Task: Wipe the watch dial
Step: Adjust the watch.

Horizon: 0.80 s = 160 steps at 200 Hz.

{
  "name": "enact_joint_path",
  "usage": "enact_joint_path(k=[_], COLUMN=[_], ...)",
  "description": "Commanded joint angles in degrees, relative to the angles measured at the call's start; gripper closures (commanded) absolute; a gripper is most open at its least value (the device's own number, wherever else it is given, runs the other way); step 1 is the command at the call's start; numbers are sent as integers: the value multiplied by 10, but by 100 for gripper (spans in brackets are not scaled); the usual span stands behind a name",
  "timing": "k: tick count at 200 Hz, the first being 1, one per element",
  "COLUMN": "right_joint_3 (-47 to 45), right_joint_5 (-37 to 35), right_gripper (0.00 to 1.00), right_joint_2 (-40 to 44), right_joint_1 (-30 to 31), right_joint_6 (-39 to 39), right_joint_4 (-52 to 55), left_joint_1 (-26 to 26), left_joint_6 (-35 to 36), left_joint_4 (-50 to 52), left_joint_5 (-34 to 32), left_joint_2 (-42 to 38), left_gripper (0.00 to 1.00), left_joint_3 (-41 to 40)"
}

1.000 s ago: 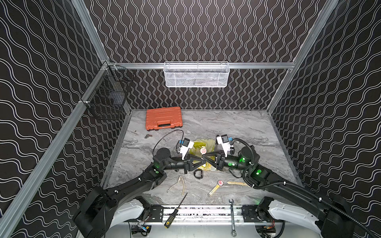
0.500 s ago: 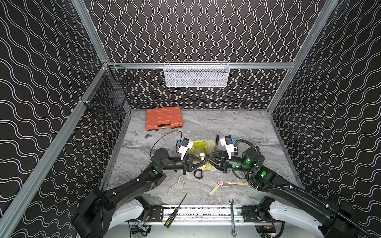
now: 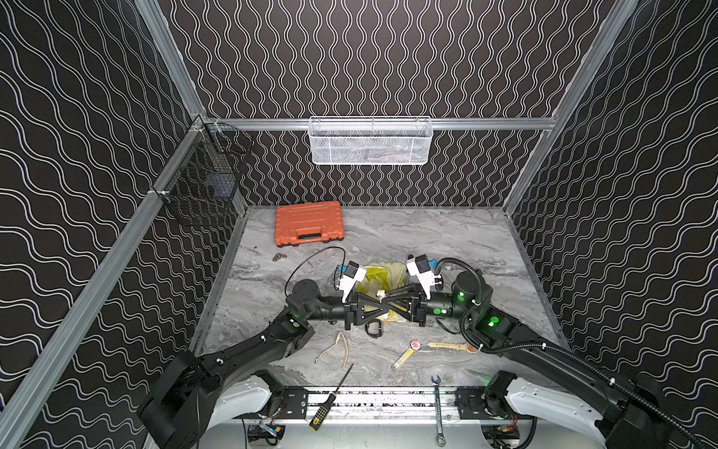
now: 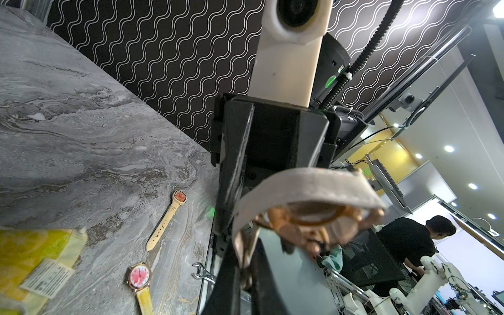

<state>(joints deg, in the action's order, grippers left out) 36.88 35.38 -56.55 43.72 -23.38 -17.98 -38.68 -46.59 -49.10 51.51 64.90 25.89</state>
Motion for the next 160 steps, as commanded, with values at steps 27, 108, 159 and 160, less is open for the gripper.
enact_joint_path(k=[27,108,159,160], right_joint_3=[14,42,53,53], right_joint_5=[-12,32,26,24], right_gripper=[56,46,57,58], right_joint_2=[10,-23,-36,-35], right_joint_1=[-3,-3,-2,-2], right_joint_6=[21,3,14,14], right_joint_4=[5,-36,-8,-7], left_joint_1=[0,-3,-5,-5], left_joint_6=[15,29,40,40], left_joint_4=[20,39,55,57], left_joint_5=[4,6,3,3], left_joint_2=[-13,-14,-16,-16], left_gripper=[100,100,100,100], left_joint_3=[1,-2,-1,-1])
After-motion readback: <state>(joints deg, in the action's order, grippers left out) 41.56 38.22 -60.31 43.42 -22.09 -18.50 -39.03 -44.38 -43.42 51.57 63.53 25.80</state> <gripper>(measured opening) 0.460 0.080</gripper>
